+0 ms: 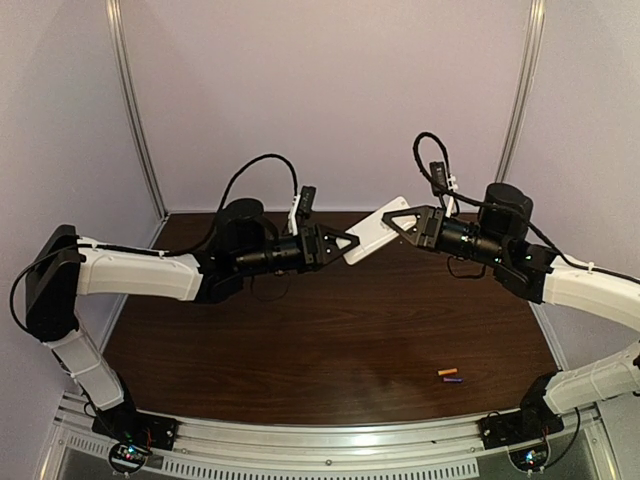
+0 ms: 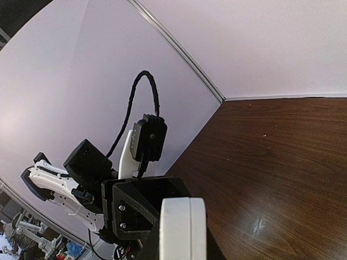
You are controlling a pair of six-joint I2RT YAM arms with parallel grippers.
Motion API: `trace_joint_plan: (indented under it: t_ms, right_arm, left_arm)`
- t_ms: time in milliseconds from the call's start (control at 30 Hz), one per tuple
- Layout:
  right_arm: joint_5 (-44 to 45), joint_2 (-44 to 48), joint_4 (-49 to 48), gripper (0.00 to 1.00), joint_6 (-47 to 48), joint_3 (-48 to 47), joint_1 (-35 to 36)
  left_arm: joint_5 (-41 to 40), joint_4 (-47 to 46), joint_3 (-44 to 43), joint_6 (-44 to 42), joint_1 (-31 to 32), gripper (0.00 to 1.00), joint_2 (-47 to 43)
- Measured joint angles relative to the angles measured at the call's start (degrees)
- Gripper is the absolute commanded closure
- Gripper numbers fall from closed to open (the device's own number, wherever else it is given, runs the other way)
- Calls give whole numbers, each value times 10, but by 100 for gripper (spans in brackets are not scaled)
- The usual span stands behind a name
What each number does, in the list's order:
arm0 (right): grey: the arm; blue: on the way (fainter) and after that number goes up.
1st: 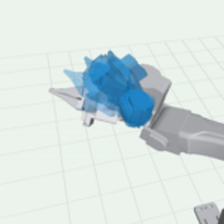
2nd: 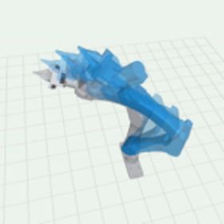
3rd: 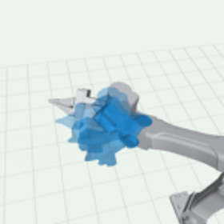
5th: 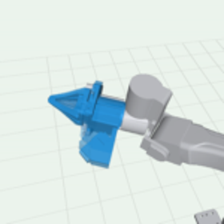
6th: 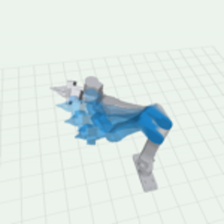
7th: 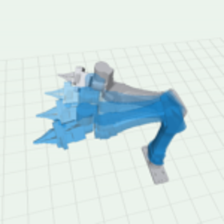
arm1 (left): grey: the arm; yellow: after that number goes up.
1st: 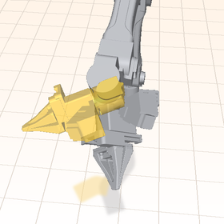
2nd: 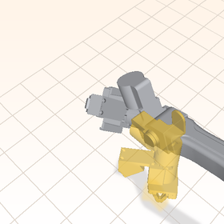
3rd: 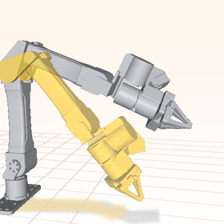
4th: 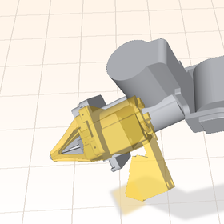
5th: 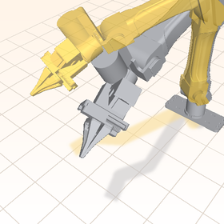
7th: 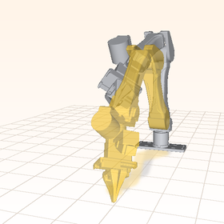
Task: Load the batteries into the remote control
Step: Remove the battery cover from the remote control.
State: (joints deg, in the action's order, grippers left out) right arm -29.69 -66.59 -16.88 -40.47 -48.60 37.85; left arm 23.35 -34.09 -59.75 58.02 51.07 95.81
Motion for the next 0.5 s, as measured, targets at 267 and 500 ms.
trace_joint_plan:
  t_ms: [267, 500]
  right_arm:
    - [-2, 0, -2, 100, -7, 0, -9]
    - [-5, 4, -5, 100, -7, 0, -9]
  left_arm:
    - [22, -8, -1, 2, -3, 81, 0]
    - [33, -17, -2, 3, -5, 80, 0]
